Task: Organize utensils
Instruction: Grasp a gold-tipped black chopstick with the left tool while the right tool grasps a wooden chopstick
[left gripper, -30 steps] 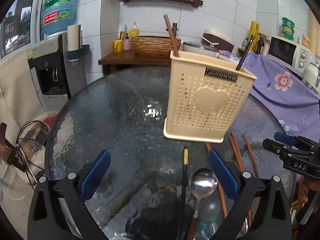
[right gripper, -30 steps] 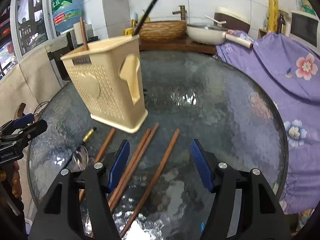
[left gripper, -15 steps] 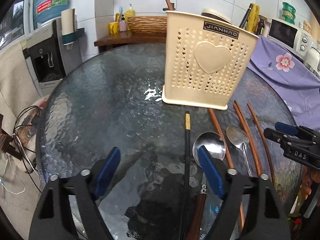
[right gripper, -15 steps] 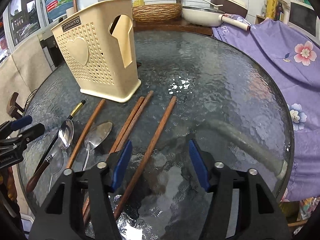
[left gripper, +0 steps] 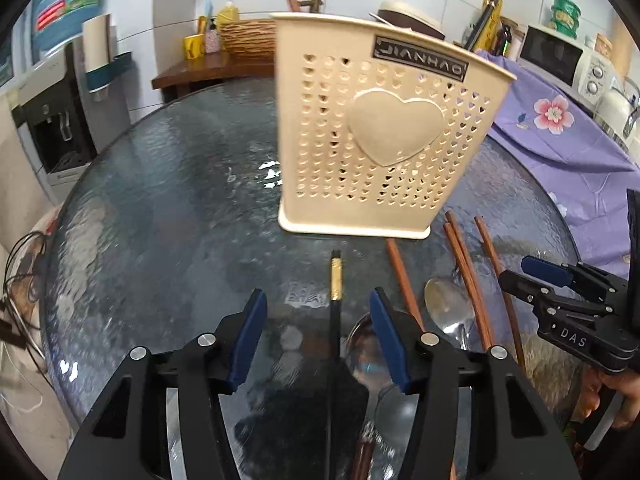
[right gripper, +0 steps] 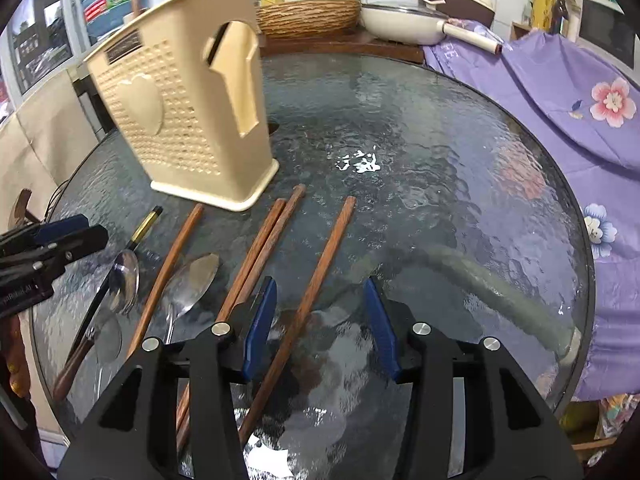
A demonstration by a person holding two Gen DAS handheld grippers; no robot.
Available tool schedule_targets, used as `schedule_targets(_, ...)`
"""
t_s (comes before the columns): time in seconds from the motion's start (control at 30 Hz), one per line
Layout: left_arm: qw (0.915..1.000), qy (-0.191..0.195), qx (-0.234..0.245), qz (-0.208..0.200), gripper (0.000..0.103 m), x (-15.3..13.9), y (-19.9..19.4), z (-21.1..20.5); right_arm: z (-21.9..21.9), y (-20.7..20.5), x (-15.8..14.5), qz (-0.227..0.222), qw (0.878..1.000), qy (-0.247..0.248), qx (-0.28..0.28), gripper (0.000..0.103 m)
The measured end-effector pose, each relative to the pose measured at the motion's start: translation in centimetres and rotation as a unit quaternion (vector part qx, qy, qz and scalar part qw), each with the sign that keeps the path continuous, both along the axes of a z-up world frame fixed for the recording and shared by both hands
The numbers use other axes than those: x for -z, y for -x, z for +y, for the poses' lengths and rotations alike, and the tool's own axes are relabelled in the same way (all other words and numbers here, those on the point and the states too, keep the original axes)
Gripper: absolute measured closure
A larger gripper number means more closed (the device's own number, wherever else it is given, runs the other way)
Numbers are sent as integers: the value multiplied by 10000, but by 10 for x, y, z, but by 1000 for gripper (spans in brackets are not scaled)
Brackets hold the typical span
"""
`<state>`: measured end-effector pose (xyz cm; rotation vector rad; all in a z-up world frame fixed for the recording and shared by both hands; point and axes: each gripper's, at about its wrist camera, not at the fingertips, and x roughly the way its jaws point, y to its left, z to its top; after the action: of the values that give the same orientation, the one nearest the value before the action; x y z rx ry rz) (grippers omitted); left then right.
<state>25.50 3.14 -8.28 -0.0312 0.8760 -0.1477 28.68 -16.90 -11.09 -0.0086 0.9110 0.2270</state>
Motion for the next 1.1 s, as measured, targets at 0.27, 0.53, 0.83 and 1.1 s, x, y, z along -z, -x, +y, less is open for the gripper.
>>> schedule_targets(0.27,9995,-219,25,228,57,11,-18,-10,1,-21,5,181,9998,87,89,66)
schedule_targets(0.53,9987,-299,-9,413,72,21,-31,-10,8,-36,9,183,9995,230,81,75)
schedule_targets(0.83,9970,-615,142,444,80,22,-39,-21,14,-55,9,267,9995,165,69,82)
schedule_targets(1.1,9966,-632,200,485,82,21,-41,-22,17,-54,8,259,9994,225,42,92)
